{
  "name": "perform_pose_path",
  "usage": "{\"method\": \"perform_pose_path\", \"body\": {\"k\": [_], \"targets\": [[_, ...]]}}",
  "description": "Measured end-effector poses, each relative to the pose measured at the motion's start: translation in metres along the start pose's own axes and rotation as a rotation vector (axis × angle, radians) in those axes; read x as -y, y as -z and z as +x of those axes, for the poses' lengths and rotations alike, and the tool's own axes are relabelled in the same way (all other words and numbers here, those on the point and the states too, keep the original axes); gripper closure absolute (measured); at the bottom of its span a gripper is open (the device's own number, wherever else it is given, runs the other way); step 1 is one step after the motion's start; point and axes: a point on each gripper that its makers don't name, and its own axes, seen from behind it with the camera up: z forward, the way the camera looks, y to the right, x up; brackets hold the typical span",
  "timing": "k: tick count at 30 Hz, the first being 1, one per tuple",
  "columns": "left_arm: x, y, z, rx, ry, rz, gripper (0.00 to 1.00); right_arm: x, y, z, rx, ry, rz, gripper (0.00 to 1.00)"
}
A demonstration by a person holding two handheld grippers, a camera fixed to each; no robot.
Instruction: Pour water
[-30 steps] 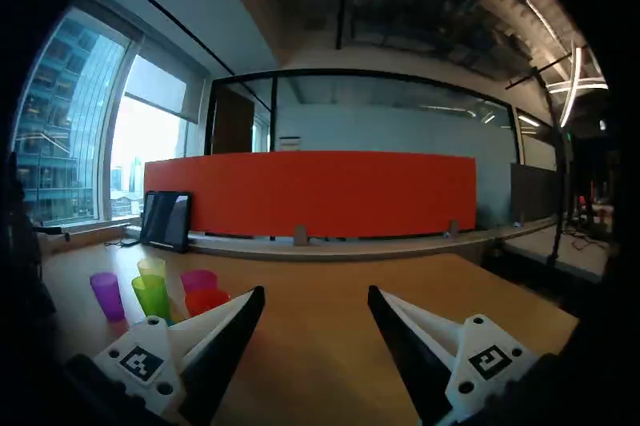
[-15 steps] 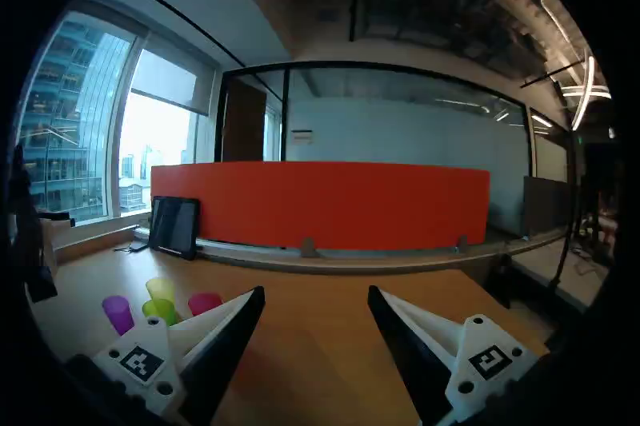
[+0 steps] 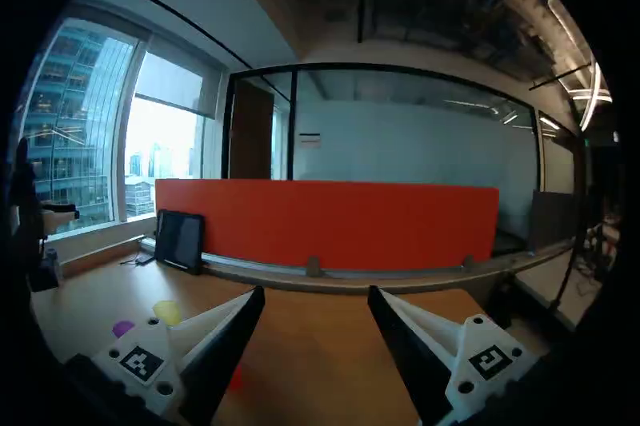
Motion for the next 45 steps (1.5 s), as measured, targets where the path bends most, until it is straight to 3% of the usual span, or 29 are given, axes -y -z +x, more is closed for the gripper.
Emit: {"method": "perform_pose_path", "body": {"k": [6,15,24,36,45], "targets": [[-0.003,-0.005,0.021,0.004,0.005,-0.031,0.03,0.002,-0.001,0.022,-0.008,0.002,0.017,0.00],[-0.016,-0.015,0.015,0.038,0.021,-0.114,0.03,0.013,-0.001,0.024,-0.005,-0.014,0.078,0.00],[-0.037,-0.018,0.022,-0.005,0.013,-0.226,0.03,0.024,0.000,0.025,-0.003,0.004,0.148,0.00],[-0.062,-0.023,0.011,0.049,0.024,-0.334,0.03,0.064,0.011,0.022,0.009,0.014,0.316,0.00],[-0.077,-0.028,-0.004,0.089,-0.038,-0.399,0.03,0.086,0.018,0.013,0.030,0.031,0.417,0.00]]}}
